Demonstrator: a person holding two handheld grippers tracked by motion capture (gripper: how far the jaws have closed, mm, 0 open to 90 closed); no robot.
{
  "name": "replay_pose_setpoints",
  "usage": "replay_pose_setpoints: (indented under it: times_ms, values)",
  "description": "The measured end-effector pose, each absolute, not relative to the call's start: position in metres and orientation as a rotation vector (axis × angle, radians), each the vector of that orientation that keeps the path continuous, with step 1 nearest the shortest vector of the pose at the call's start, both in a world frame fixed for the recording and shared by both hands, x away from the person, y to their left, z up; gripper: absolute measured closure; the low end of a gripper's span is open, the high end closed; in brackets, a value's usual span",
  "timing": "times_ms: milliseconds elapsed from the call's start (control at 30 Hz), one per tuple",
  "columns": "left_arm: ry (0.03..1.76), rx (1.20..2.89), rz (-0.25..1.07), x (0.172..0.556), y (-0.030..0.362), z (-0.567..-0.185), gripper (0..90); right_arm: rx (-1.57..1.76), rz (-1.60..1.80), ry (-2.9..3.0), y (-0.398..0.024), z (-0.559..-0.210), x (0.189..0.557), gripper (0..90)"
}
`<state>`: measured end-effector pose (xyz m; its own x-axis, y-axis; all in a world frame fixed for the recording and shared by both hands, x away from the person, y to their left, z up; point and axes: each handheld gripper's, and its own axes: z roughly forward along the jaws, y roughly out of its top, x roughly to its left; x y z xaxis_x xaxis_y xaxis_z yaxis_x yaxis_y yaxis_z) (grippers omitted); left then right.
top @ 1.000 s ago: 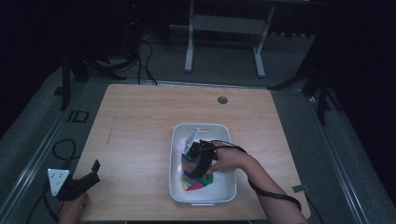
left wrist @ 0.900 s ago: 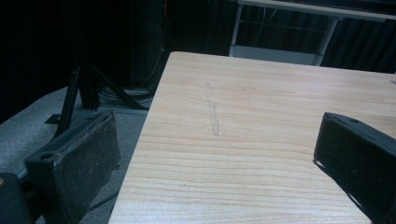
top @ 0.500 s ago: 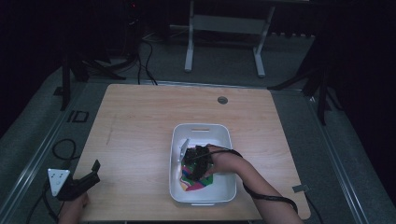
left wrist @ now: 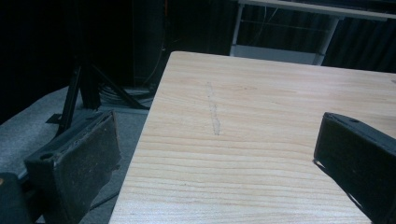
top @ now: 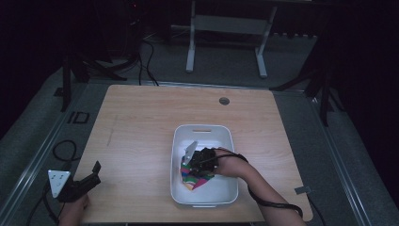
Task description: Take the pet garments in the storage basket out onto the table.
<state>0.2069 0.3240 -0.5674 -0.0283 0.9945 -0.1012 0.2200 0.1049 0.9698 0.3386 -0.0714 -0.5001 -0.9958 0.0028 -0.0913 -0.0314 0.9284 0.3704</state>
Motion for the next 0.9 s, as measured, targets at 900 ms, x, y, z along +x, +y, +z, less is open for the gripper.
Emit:
replay_pose_setpoints:
  times_ms: [900]
  values:
    - [1.432, 1.283, 1.034, 0.207, 0.324, -0.567, 1.0, 0.012, 0.925, 2.796, -0.116, -0.373, 0.339, 69.7]
